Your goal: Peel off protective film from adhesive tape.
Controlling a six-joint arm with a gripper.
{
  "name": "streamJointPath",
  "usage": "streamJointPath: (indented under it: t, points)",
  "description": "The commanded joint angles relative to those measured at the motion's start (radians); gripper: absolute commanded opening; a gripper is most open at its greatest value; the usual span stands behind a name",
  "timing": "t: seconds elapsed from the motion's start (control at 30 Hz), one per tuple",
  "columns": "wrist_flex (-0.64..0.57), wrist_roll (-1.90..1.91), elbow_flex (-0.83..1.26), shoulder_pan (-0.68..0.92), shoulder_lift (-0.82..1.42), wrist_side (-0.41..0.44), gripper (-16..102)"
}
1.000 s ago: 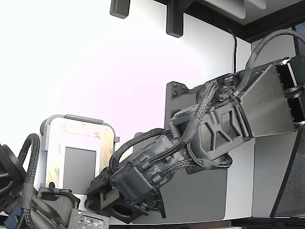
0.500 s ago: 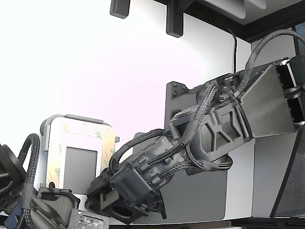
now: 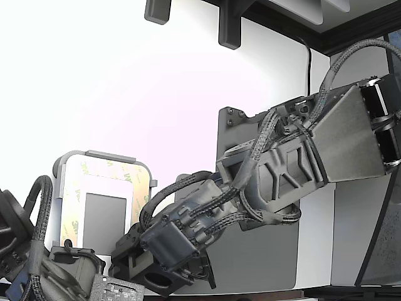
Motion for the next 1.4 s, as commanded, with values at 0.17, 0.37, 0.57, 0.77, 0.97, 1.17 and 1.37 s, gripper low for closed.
streamJointPath:
  t: [0.17, 0.37, 0.57, 0.77, 0.97, 1.17, 1.37]
  points:
    - [0.006, 0.005, -0.018, -0.014, 0.035, 0.003, -7]
    - [0.012, 0.009, -0.017, -0.009, 0.041, 0.006, -7]
    - [0.015, 0.012, -0.02, -0.008, 0.043, 0.006, -7]
    - [0.006, 0.014, -0.008, -0.006, 0.048, 0.005, -8]
    - [-0.002, 0.014, -0.006, -0.006, 0.049, -0.002, -9]
    - [-0.003, 0.015, -0.006, -0.006, 0.046, -0.005, -10]
    - [0.002, 0.018, -0.009, -0.003, 0.046, -0.006, -10]
